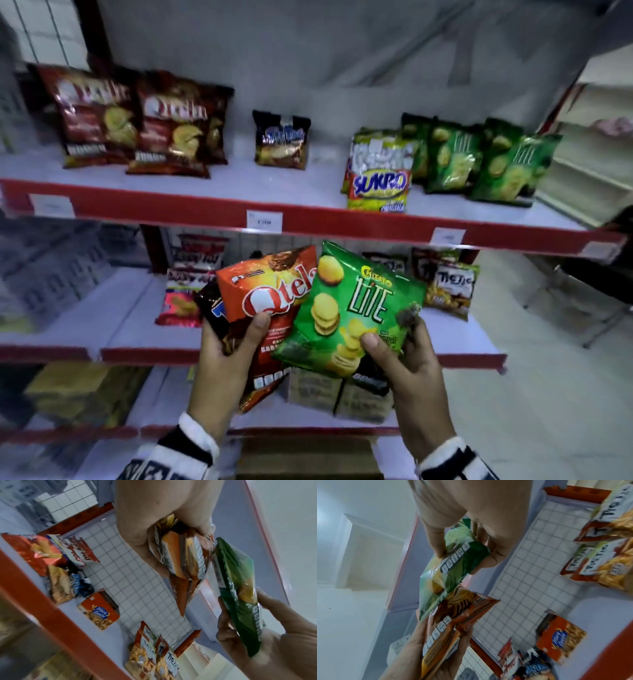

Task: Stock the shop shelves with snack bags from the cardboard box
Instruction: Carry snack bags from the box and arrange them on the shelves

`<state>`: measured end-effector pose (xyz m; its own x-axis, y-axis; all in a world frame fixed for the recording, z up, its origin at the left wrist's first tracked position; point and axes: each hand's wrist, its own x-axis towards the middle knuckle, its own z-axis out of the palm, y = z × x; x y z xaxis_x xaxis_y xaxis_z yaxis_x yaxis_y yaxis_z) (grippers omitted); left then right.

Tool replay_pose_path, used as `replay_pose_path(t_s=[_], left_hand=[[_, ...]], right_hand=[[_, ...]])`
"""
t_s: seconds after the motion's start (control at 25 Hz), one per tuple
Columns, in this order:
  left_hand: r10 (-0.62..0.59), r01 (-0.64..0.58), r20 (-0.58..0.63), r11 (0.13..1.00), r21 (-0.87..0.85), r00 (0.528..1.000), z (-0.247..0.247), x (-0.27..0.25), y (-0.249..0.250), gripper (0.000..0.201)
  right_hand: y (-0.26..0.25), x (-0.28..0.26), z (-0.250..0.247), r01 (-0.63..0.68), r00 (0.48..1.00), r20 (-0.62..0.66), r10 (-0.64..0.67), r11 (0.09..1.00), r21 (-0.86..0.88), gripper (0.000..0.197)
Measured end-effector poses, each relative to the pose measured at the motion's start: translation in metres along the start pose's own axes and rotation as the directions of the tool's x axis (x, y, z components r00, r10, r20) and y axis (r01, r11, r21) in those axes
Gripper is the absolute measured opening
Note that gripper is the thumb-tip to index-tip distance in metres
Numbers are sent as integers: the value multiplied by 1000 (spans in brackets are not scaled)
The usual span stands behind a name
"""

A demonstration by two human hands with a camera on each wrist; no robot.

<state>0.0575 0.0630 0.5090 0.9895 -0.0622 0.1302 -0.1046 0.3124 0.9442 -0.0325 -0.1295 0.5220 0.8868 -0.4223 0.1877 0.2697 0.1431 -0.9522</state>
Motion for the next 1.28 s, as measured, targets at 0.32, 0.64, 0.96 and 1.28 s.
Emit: replay_pose_path(t_s=[0.32,0.64,0.96,1.28], left_hand=[[171,-175,80,983,48,982,-7,28,84,68],[182,-186,68,980,69,981,-11,61,111,71],[179,-179,11,982,57,984,52,93,100,69],[140,-138,-15,987,82,990,130,87,74,72]], right_hand=[[-70,8,49,200,980,27,-199,979,-46,52],[-124,55,23,284,948,-89,-307,936,-207,59],[-193,195,-111,214,869,-314,-382,863,-458,43],[-169,286,-162,-150,966,-251,-68,642,-752,38]])
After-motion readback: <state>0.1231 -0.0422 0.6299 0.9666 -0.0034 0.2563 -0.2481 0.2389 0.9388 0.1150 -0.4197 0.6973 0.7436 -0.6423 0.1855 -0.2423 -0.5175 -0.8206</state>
